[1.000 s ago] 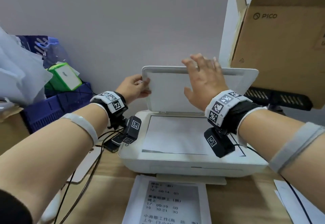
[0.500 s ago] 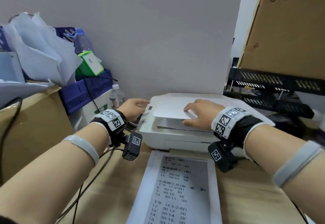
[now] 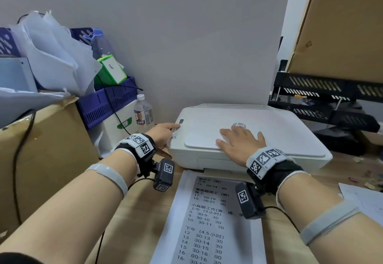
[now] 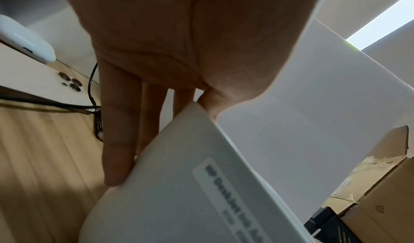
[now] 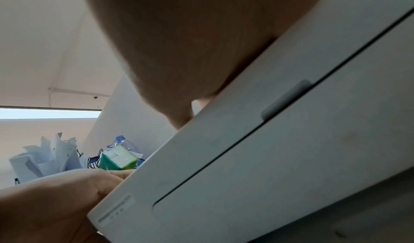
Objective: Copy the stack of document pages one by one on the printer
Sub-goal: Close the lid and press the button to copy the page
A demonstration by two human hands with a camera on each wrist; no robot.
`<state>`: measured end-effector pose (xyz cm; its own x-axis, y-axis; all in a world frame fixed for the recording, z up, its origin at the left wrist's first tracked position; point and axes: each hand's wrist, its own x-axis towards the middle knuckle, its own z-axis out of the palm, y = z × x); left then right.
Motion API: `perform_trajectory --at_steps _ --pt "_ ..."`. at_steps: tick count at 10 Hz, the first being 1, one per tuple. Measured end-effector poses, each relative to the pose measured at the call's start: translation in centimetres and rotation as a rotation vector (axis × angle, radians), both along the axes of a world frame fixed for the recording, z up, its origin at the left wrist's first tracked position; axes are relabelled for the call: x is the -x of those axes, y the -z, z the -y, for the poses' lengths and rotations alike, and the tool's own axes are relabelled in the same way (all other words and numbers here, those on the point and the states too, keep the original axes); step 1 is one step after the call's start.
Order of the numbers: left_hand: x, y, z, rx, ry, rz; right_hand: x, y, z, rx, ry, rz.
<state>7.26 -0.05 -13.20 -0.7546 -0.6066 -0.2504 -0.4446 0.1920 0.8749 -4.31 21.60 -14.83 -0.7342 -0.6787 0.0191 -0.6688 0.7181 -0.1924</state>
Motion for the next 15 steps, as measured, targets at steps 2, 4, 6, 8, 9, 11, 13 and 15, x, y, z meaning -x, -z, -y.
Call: perform_trajectory --at_steps 2,4,6,8,9,11,13,15 --pt "-0.2 -0.6 -0.1 0.006 0.049 0.033 0.0 0.1 -0.1 -0.015 -0.007 -0.019" --pt "-0.3 -0.9 0.0 -0.013 0.052 0.034 0.0 0.1 0.0 -0.026 -0.008 -0.028" --pt "-0.6 -0.6 0.1 -0.023 0.085 0.018 0.1 0.2 -0.1 -0.031 -0.007 -0.027" --pt "-0.7 -0.2 0.3 -0.043 0.078 -0.011 0.1 0.2 -0.1 -0.029 -0.01 -0.028" --pt "-0.7 -0.2 0.2 -0.043 0.072 -0.009 0.2 0.2 -0.1 -0.032 -0.009 -0.028" --pt "-0.6 -0.2 0.1 -0.031 0.061 0.001 0.1 0.3 -0.1 -0.032 -0.01 -0.029" --pt "-0.7 -0.1 0.2 -0.031 0.063 0.0 0.1 0.3 -0.1 -0.026 -0.007 -0.026" --pt "-0.5 0.1 0.3 -0.041 0.057 -0.017 0.0 0.2 -0.1 -0.022 -0.009 -0.025"
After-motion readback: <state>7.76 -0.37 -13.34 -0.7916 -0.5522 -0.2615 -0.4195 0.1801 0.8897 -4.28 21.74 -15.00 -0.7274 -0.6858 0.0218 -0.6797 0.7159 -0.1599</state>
